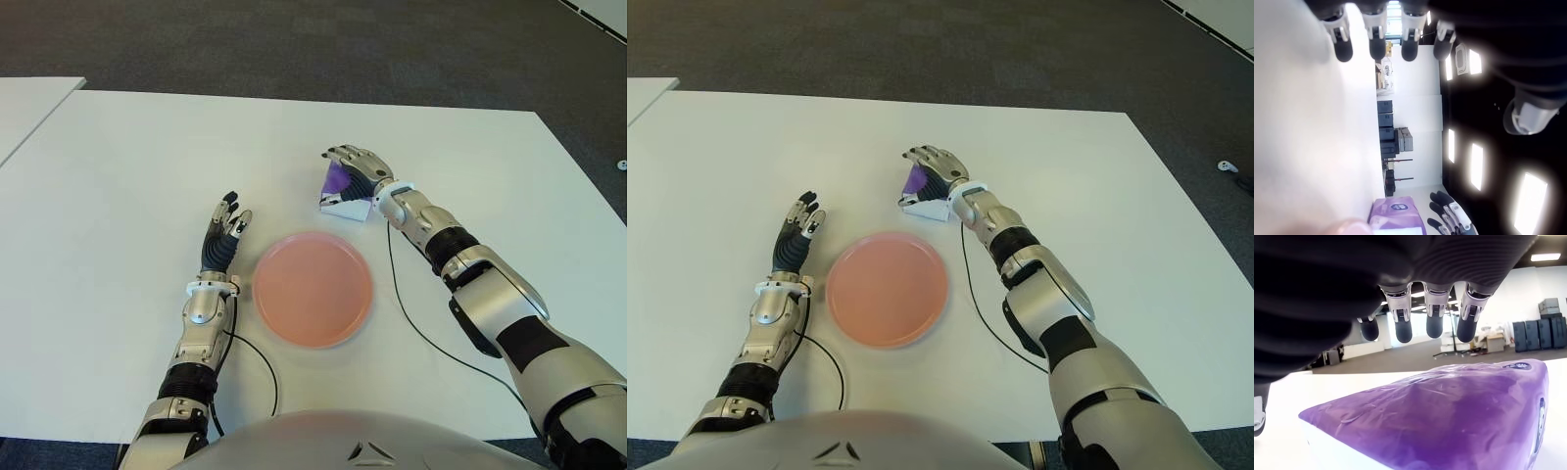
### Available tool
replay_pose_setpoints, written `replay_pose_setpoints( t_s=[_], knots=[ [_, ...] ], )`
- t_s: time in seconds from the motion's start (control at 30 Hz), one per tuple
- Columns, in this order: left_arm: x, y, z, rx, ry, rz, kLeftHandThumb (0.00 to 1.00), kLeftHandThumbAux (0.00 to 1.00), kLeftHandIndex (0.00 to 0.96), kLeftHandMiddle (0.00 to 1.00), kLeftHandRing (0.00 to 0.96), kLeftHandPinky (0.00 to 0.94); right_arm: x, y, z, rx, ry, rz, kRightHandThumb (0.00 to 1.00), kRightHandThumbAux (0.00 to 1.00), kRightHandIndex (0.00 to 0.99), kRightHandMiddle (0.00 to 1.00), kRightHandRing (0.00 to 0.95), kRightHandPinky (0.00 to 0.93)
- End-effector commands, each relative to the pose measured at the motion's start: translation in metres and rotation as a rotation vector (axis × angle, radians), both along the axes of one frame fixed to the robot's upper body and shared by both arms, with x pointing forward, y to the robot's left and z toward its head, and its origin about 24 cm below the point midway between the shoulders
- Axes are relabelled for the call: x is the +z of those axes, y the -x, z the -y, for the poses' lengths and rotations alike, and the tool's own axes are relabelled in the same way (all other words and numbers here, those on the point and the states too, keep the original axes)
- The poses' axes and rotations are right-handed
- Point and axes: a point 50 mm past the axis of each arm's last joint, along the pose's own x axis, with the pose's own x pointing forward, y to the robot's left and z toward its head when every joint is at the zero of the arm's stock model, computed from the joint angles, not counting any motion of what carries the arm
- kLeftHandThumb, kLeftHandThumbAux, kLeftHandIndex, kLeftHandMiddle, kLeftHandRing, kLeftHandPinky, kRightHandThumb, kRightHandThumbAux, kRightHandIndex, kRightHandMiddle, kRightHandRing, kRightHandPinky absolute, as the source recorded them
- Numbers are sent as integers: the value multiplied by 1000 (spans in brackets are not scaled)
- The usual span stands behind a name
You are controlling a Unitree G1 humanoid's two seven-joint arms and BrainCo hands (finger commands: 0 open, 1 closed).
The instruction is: Put the tissue paper into the plate.
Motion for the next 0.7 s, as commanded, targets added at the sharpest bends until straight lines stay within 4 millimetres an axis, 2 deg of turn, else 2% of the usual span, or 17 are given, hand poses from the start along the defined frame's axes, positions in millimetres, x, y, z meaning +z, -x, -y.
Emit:
replay_pose_setpoints(
  t_s=[0.03, 0.7],
  knots=[
    [-19, 12, 1, 7, 12, -104, 0, 405, 0, 0, 0, 0, -11, 4, 3, -4, 14, -35, 123, 429, 0, 0, 0, 0],
    [-19, 13, 0, 7, 14, -107, 0, 403, 0, 0, 0, 0, -11, -2, 11, -75, 48, -19, 138, 436, 0, 0, 0, 0]
  ],
)
